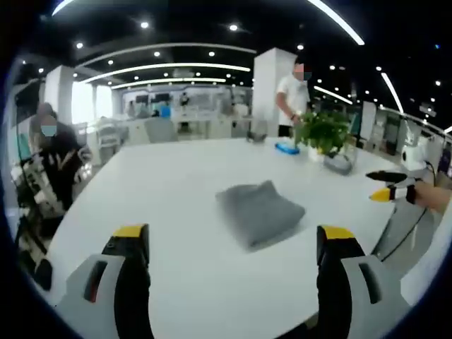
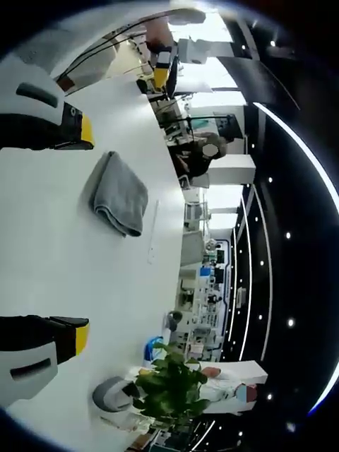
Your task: Open the folded towel by lifting each exposed corner and separating the folded layers until the towel lies flat within the target outline without major curled edges
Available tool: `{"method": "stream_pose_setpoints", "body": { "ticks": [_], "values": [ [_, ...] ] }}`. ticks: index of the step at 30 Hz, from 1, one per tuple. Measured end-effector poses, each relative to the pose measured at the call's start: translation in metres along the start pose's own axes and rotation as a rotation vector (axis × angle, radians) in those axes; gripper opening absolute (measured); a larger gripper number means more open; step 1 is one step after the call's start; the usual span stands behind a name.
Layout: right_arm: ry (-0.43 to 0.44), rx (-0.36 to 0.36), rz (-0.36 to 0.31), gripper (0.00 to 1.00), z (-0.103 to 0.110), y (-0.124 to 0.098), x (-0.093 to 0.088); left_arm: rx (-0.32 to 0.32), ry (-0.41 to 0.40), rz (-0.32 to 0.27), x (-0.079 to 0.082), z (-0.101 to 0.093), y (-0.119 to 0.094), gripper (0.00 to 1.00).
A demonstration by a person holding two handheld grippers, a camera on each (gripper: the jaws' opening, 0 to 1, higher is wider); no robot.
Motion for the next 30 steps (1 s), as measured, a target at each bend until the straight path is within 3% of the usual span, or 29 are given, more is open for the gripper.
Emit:
{"method": "stream_pose_setpoints", "body": {
  "ticks": [30],
  "values": [
    [0.016, 0.009, 0.032, 0.97, 0.002, -0.003, -0.006, -0.036, 0.004, 0.008, -0.003, -0.008, 0.011, 0.99]
  ]
}}
Point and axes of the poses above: the point that each gripper's makers call its tool centre point, and the gripper's own axes: y roughly forward along the fingers, z roughly to its left, x roughly out of its top, the point moved 9 cm from there along -y, roughly backward along the fingers, and after that the axes turned 1 degree about x, right-handed, at the moved point
